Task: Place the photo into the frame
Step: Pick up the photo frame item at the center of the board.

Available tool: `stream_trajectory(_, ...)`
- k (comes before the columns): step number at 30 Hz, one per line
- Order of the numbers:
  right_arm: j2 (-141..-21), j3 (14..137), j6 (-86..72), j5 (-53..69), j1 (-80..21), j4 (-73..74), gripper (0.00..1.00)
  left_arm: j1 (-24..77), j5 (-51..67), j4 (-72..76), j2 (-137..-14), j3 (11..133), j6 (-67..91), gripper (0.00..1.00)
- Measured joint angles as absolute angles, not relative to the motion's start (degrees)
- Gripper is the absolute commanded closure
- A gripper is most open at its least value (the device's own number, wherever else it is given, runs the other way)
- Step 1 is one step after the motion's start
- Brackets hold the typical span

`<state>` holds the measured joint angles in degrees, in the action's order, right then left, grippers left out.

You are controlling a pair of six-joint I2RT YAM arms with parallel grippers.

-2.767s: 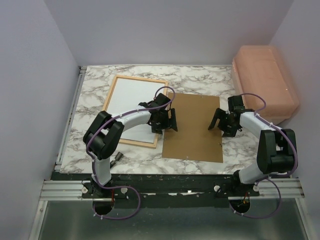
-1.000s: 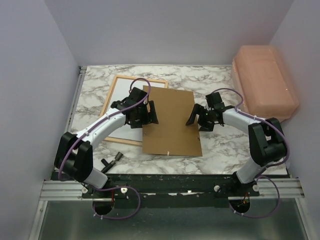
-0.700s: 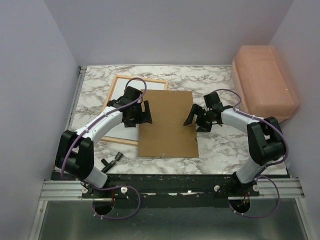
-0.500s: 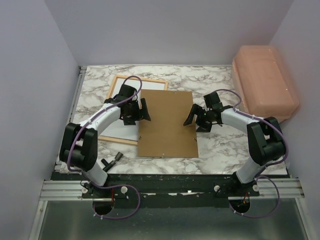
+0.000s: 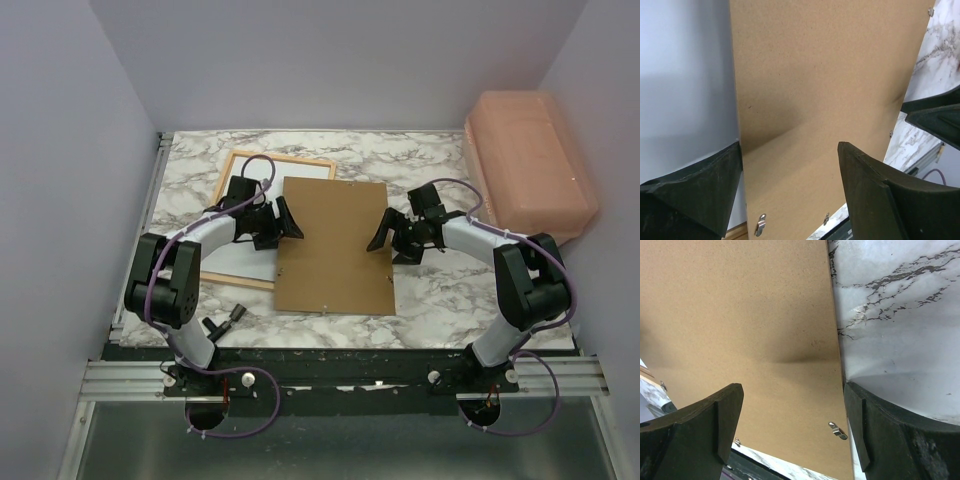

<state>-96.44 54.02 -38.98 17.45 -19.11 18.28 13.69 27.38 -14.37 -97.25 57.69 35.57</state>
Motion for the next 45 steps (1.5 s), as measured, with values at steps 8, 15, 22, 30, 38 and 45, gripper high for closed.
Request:
stream_trajectory(8, -96.51, 54.00, -38.98, 17.85, -19.05, 18.11, 0.10, 12.80, 31.09, -9.61, -97.25, 54.02, 36.95, 0.25)
stream_trajectory(15, -96.51, 53.82, -38.98, 18.33, -19.03, 17.67, 0.11, 12.05, 33.28, -6.52, -96.38, 51.55, 37.30, 0.32)
stream_trajectory(22, -96.29, 53.52, -38.85, 18.61, -19.00, 17.28, 0.11, 11.79, 36.12, -6.00, -88.66, 50.02, 37.28, 0.35)
stream_trajectory(30, -96.29, 53.43, -38.41, 19.20, -19.03, 17.02, 0.11, 11.84, 41.15, -5.41, -82.67, 50.57, 37.60, 0.45)
stream_trajectory(38, -96.20, 53.30, -38.06, 19.33, -19.03, 16.86, 0.11, 12.12, 41.23, -6.61, -83.48, 52.40, 37.74, 0.55)
stream_trajectory(45, -96.20, 53.30, -37.95, 19.40, -19.03, 16.84, 0.11, 13.23, 41.23, -6.70, -85.27, 52.97, 37.71, 0.60)
